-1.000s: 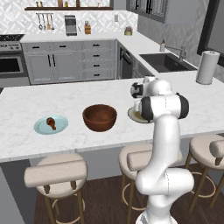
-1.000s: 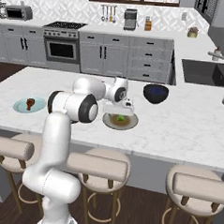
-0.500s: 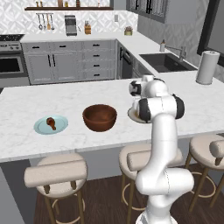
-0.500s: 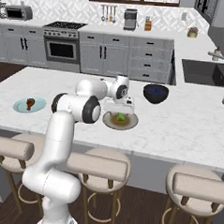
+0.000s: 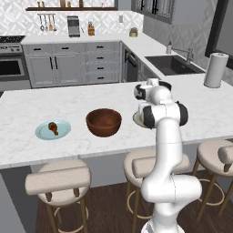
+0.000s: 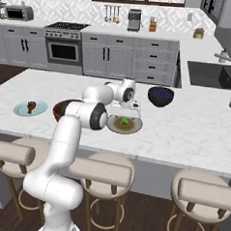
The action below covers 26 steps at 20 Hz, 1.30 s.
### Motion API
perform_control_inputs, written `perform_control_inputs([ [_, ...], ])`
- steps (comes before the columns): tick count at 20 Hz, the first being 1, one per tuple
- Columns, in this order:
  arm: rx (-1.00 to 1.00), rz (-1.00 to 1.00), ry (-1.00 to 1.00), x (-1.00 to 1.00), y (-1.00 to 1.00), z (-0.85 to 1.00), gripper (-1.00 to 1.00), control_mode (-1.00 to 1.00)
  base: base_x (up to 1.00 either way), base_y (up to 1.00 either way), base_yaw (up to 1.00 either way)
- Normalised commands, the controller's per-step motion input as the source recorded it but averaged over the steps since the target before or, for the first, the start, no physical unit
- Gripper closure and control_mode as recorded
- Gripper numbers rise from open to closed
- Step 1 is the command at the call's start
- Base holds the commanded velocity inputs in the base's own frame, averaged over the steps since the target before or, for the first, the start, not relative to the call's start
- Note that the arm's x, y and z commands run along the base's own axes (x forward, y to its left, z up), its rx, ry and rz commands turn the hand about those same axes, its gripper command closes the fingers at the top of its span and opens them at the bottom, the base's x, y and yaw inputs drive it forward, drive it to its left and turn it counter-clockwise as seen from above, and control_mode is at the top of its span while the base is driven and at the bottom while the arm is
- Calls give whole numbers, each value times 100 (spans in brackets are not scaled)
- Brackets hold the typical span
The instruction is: Pick the chicken drumstick and lemon wedge from their plates and place them in the bowl. Then put the bowl in the fridge.
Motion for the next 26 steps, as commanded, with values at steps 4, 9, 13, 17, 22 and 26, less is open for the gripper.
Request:
perform_control_inputs([
  [4, 0, 1, 6, 1, -6, -39, -100, -100, 0, 0, 0],
  [9, 0, 1, 6, -1, 0, -62, 100, -100, 0, 0, 0],
  [13, 0, 0, 0, 0, 0, -12, 100, -100, 0, 0, 0],
  [17, 0, 0, 0, -40, 0, 0, 100, -100, 0, 0, 0],
  [22, 0, 0, -8, -100, 0, 11, 100, -100, 0, 0, 0],
  [26, 0, 0, -13, -100, 3, 32, 100, -100, 0, 0, 0],
])
